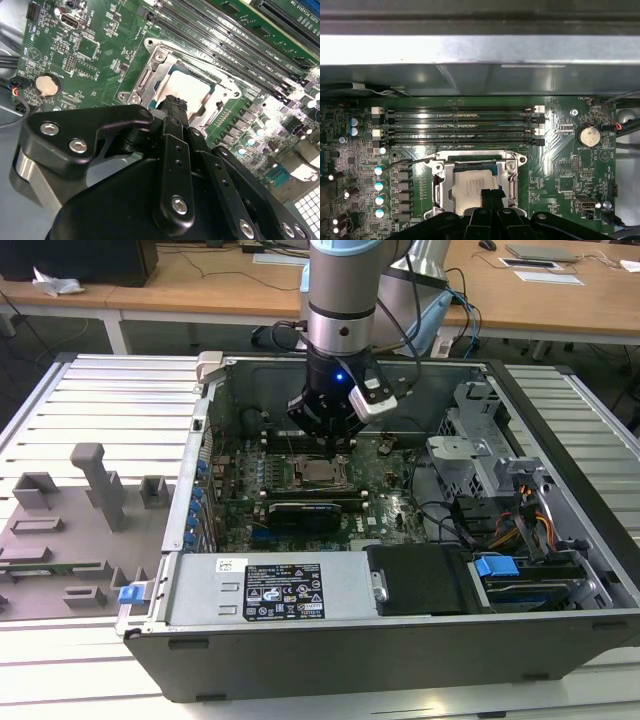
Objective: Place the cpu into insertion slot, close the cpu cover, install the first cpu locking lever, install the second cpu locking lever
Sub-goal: 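Close the cpu cover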
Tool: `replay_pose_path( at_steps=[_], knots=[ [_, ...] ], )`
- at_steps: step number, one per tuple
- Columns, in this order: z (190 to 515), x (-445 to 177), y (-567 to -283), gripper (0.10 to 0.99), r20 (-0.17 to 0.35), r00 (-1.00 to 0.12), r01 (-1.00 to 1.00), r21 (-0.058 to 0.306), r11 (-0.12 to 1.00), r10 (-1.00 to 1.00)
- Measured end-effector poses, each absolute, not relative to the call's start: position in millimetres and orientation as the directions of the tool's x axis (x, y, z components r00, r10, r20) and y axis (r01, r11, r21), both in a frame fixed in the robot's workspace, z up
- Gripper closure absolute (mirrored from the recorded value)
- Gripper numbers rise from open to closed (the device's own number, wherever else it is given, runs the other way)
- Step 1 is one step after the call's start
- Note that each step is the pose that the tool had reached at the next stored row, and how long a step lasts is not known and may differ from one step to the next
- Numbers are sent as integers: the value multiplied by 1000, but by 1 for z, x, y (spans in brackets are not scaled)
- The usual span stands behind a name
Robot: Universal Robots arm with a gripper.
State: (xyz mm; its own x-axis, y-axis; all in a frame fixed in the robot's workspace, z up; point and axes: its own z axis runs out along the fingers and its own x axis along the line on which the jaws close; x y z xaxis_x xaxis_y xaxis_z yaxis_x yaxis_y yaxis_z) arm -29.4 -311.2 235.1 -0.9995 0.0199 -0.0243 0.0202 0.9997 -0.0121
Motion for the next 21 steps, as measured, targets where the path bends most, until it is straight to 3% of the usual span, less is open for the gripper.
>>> replay_pose_path(
  at_steps=[21],
  knots=[
    [221,-57,-323,980,-71,-997,13,42,999,16]
  ],
)
